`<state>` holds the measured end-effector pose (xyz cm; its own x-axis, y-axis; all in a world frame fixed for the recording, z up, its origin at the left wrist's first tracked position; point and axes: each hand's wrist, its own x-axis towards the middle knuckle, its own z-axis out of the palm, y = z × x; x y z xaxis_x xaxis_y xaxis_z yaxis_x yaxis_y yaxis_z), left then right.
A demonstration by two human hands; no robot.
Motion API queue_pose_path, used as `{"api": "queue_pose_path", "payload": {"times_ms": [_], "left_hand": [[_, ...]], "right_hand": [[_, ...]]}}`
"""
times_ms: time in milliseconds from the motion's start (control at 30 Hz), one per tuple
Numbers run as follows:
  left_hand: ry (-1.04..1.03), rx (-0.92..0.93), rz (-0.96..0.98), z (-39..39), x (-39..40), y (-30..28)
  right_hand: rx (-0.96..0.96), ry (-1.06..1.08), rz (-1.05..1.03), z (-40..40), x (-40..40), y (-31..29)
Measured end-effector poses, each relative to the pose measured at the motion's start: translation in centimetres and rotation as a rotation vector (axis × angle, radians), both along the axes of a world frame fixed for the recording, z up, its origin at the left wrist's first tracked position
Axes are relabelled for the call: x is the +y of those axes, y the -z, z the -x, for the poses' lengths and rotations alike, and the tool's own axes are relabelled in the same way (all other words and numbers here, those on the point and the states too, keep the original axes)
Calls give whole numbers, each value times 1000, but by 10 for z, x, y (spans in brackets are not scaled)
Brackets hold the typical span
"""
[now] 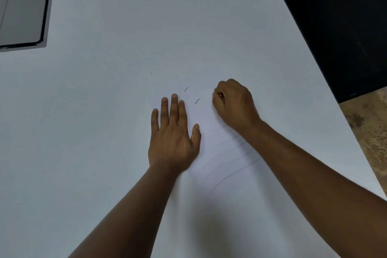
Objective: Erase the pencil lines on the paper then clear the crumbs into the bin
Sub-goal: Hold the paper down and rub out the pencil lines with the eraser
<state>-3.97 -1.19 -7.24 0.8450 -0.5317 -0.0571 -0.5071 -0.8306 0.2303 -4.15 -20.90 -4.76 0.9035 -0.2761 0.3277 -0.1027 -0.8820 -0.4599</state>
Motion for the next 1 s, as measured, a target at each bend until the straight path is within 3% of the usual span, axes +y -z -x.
{"api": "queue_pose_path", "payload": {"times_ms": [167, 267, 467, 667, 833, 1000], "left_hand": [[-12, -2, 2, 2, 5, 2], [-9, 10, 0, 4, 4, 0], [-7, 19, -5, 2, 3, 0], [-11, 11, -11, 3, 4, -1], [-14, 17, -3, 2, 2, -1], [-12, 24, 3, 3, 3, -2]], "right_hand": [[64, -396, 50, 21, 38, 2], [18, -171, 99, 4, -3, 0], [60, 67, -98, -10, -58, -17], [111, -203, 45, -17, -33, -7], [99, -78, 72, -36, -56, -14], [153, -206, 82, -29, -46, -11]]}}
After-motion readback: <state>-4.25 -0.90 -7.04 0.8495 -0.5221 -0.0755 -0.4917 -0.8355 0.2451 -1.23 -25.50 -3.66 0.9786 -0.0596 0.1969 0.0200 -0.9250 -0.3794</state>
